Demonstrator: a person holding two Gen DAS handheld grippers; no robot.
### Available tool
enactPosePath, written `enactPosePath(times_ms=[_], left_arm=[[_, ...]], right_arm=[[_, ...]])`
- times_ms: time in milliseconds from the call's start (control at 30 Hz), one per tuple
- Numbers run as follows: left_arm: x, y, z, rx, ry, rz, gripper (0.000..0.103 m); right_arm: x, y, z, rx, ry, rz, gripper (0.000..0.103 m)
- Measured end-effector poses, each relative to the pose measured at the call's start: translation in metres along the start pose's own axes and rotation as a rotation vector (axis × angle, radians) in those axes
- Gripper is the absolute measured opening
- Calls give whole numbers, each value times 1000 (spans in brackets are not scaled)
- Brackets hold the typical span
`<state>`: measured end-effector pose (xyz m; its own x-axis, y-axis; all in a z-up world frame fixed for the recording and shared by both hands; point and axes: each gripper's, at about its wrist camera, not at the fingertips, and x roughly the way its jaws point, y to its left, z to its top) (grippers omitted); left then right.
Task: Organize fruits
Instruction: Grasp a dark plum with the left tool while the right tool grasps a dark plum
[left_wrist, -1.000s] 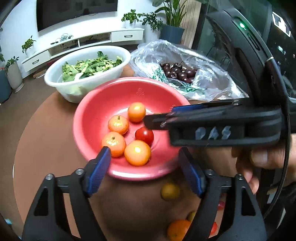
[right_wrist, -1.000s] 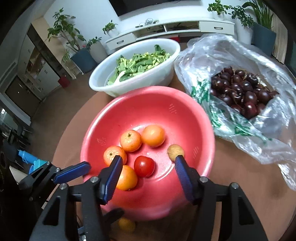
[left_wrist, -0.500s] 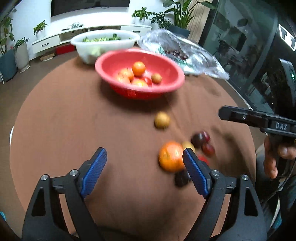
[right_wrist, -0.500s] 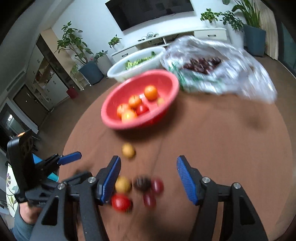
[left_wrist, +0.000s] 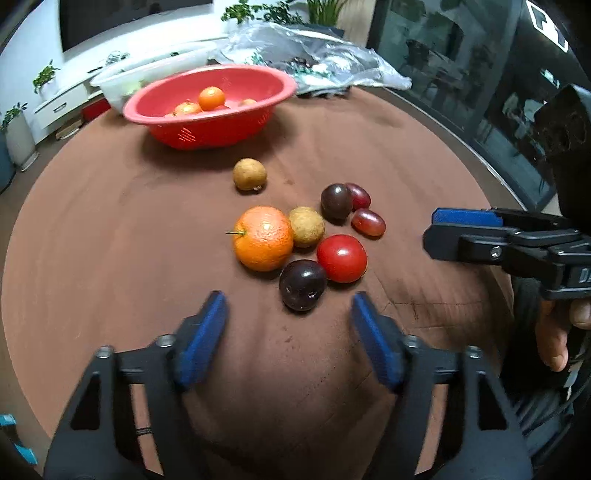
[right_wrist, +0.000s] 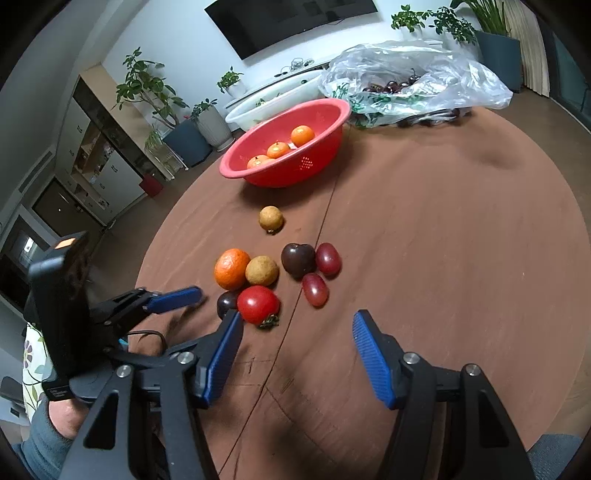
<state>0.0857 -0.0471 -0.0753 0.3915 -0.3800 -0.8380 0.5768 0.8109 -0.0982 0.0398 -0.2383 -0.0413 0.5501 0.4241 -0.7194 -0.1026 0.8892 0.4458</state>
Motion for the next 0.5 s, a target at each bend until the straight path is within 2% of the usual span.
enactPosePath(times_ms=[67,133,400,500], left_arm=[[4,1,2,15,11,4,58],[7,2,5,32,25,-7,47],[16,2,17,70,33,-22,43],[17,1,19,77,31,-27,39]], right_arm=[[-2,-1,0,5,-7,4,65],[-2,-2,-1,9,-9,6,65],[-2,-4,-3,10,-4,9,64],[-1,-3,-4,9,-3,8,64]])
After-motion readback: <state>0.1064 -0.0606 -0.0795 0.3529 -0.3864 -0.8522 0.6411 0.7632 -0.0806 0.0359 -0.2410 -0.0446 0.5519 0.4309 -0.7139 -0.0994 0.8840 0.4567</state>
